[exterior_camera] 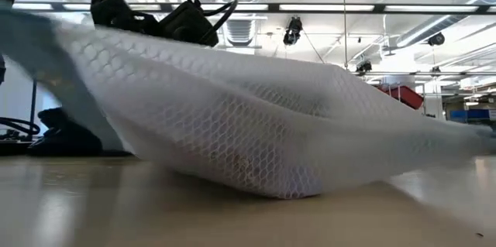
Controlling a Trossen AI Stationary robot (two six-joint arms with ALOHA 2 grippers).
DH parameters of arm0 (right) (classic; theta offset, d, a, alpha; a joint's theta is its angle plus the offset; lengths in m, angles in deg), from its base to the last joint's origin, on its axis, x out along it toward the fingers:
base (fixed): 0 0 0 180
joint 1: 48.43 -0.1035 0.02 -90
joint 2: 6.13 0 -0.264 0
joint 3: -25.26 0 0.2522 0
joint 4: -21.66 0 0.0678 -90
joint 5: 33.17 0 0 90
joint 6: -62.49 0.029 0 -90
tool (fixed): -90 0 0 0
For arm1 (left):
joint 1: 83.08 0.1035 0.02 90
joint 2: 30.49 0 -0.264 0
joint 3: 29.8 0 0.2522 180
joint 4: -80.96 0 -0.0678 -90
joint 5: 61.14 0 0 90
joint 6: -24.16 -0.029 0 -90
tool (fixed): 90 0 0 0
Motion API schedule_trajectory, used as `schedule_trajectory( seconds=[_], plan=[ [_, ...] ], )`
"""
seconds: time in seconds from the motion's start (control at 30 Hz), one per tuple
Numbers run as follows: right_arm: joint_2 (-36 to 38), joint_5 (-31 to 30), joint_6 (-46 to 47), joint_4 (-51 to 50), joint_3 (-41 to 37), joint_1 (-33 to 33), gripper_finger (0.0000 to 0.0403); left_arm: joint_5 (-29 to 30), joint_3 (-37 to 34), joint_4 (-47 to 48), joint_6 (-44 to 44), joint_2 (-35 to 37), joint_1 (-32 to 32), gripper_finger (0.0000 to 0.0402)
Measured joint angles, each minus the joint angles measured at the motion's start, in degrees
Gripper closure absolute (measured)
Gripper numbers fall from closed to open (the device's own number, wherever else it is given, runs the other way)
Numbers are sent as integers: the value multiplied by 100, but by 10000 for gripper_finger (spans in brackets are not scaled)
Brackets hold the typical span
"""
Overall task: Unpack backpack
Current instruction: Close the blue zip bag, then put the blue zip bag into the dark blue backpack
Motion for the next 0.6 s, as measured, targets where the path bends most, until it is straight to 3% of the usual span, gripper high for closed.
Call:
schedule_trajectory(
  seconds=[0.17,0.4,0.6],
  plan=[
    [458,-657,142,-643,-7,18,385,73,-27,172,4,367,-22,322],
    [766,-1392,-113,-738,-2,269,274,38,-14,332,178,1227,-251,322],
    [454,-1547,-2208,-84,7,504,186,3,-18,364,256,1790,-692,322]
  ],
)
